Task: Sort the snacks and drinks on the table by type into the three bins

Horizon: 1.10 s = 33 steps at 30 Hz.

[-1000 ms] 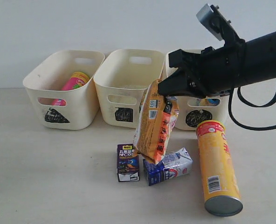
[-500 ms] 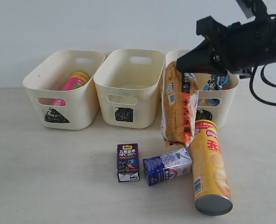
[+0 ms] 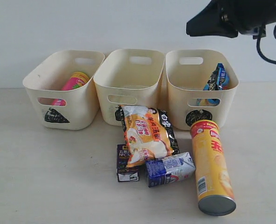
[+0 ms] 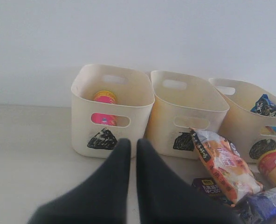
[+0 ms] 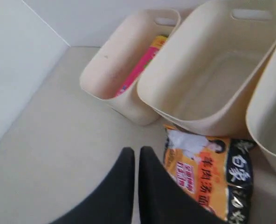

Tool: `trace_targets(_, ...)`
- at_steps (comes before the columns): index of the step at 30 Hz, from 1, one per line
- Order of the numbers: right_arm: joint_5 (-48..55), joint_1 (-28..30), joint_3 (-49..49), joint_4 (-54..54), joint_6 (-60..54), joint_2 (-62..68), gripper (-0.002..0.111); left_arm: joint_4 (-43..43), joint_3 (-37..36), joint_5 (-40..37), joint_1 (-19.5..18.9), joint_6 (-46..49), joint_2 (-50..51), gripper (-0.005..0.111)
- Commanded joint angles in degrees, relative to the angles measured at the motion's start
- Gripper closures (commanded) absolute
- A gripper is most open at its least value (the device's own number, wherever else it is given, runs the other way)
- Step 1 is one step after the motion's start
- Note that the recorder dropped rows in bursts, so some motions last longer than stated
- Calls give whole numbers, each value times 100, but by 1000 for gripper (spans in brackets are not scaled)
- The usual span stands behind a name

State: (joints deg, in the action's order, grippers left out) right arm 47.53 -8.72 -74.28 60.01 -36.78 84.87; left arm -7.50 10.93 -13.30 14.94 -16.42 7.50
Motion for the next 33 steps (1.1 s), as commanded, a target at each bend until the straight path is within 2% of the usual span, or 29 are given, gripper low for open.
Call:
trace_targets(1, 305, 21, -38, -792, 254, -23, 101, 68, -11, -1, -3, 21, 27, 102)
trace_targets(3, 485, 11, -38, -869, 254, -23, 89, 68, -11, -1, -3, 21, 27, 102)
trace_targets(8, 668, -232, 30, -1449, 484, 189, 50, 68, -11, -1, -3, 21, 27, 102)
trace_targets(16, -58, -1039, 366, -1916, 852, 1001, 16, 68, -11, -1, -3, 21, 27, 102)
trace_targets(21, -855, -1168, 366, -1932, 1552, 1442, 14, 68, -11, -1, -3, 21, 27, 102)
trace_targets(24, -938, -1422, 269, -2132, 1613, 1583, 14, 68, -11, -1, -3, 21, 27, 102)
trace_targets(27, -1272, -2043, 150, -3781, 2787, 1654, 14, 68, -11, -1, -3, 21, 27, 102)
trace_targets(30, -1355, -2587, -21, -6229, 5180, 1778, 14, 68, -11, -1, -3, 21, 27, 102)
trace_targets(33, -1259, -2994, -255, -7426, 6304, 2027, 14, 68, -11, -1, -3, 21, 27, 102)
